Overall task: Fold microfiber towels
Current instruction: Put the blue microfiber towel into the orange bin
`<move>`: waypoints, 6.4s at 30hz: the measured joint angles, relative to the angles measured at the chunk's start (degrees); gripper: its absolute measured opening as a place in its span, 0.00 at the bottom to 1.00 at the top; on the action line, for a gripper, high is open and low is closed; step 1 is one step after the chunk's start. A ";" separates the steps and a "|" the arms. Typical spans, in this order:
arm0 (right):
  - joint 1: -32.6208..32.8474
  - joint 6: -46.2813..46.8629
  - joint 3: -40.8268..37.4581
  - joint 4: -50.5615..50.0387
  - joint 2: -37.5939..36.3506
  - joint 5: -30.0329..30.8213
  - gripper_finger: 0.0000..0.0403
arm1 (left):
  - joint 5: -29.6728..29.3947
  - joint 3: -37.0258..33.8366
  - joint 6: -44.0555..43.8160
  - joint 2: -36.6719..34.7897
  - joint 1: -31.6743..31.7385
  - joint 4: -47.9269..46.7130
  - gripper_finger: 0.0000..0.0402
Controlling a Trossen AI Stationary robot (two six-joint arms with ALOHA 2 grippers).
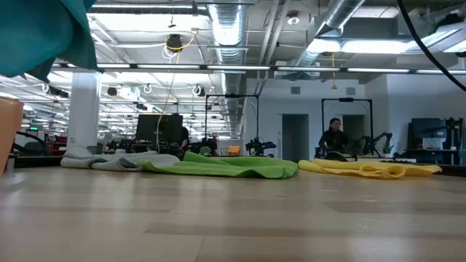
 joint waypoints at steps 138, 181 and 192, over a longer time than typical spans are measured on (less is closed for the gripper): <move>-2.71 -1.87 16.20 -8.10 10.51 -5.77 0.41 | 34.87 -31.89 -68.55 5.70 -12.00 17.38 0.00; -0.72 -3.84 16.22 -34.80 -1.01 -1.46 0.33 | 15.28 -24.14 -37.24 5.55 -11.96 12.78 0.39; 1.36 -3.63 16.17 -39.69 -1.42 -1.49 0.33 | 13.79 -31.65 -21.88 5.60 -10.15 23.80 0.39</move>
